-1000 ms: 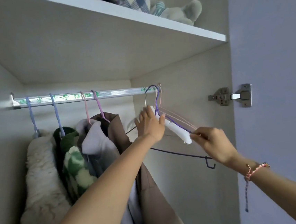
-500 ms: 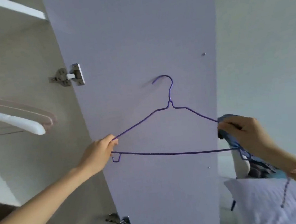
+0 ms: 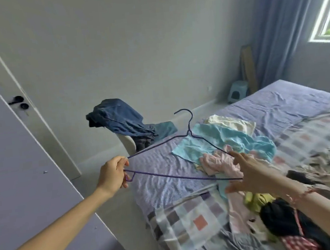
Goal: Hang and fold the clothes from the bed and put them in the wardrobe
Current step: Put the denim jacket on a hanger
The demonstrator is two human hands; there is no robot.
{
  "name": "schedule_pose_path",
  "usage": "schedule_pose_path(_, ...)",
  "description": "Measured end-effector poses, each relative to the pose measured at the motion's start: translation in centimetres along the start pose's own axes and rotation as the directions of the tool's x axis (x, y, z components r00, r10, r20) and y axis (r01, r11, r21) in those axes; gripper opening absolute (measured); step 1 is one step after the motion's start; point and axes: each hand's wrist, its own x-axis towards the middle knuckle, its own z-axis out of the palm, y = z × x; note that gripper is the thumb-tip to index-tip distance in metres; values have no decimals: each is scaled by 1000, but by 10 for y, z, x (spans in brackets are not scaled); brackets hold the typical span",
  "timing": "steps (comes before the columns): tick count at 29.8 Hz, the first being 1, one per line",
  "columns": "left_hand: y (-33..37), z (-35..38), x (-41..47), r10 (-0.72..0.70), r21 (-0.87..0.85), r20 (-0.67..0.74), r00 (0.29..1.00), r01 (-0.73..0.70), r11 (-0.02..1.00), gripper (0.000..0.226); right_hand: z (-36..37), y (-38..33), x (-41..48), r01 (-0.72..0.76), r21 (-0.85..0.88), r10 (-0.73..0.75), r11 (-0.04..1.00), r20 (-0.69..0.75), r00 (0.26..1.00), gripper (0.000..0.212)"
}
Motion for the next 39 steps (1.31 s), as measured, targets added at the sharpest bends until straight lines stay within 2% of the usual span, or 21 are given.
schedule_pose_path(3,11,62,1,20,7,143,990,-21,1000,30,23,56,-25,-86,-96,75,992,-115,991,93)
schedule_pose_path(5,12,86,5,-17,2,245,969,17,1000,25,36,81,-29,-161,-43,152,986,-163,975,76)
schedule_pose_path(7,8,107,10,-66,-21,331,941,77,997,19,45,97,-31,-231,48,235,972,-146,961,68)
schedule_pose_path(10,-4,140,19,-97,37,398,912,90,995,29,50,120,-23,-333,88,343,939,-141,929,66)
schedule_pose_path(13,-15,157,27,-109,239,440,891,1,971,32,50,138,-4,-412,27,412,911,-129,902,68)
schedule_pose_path(16,-19,169,61,-104,351,498,861,-91,932,31,55,142,33,-440,13,438,898,-130,890,68)
schedule_pose_path(20,-18,185,107,-104,391,533,839,-136,910,33,64,136,84,-457,-3,453,890,-130,882,66)
schedule_pose_path(24,-40,198,172,-130,419,517,846,-118,900,32,74,131,162,-466,-6,463,885,-97,881,68)
schedule_pose_path(30,-105,200,325,-260,422,318,912,110,900,29,105,142,306,-557,-24,557,831,71,828,98)
schedule_pose_path(35,-149,179,417,-360,491,191,913,229,841,16,120,88,395,-490,106,476,865,136,869,77)
schedule_pose_path(39,-173,152,509,-400,401,34,916,354,845,34,127,33,496,-388,348,343,853,185,921,63)
